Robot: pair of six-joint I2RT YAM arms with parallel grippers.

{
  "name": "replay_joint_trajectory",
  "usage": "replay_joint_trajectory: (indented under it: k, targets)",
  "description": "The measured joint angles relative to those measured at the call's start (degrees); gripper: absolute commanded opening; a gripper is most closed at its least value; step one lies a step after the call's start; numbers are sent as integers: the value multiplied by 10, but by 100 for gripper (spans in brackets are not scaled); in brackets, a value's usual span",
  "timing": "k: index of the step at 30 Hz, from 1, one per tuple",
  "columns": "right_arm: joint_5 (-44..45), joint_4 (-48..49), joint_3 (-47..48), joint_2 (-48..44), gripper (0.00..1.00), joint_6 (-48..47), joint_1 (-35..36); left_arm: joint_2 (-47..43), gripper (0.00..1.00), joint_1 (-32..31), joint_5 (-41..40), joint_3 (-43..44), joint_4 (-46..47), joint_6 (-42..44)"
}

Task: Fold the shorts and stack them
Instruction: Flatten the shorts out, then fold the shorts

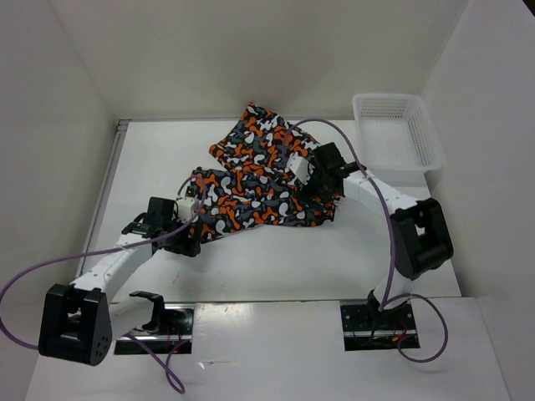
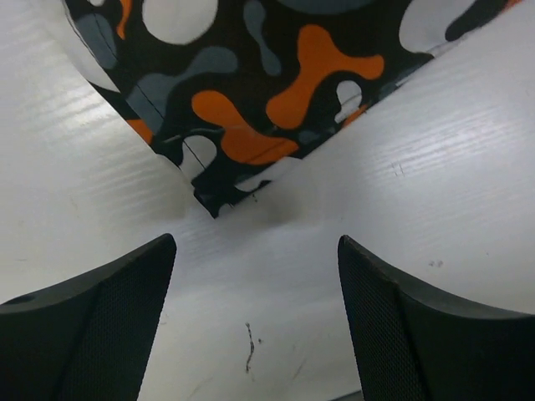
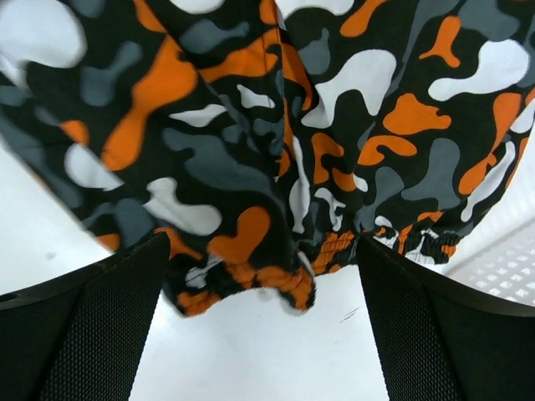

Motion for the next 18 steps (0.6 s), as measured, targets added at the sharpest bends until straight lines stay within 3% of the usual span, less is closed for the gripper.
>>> replay_joint_trajectory:
  k: [6, 16, 18]
  targets:
    - [36, 30, -1, 41, 96, -28, -3, 24, 67, 0, -31, -26, 69, 0]
    - [74, 54, -1, 43, 96, -66, -49, 37, 68, -1, -40, -40, 113, 0]
    - [77, 55, -1, 43, 92, -68, -50, 43, 68, -5, -42, -40, 126, 0]
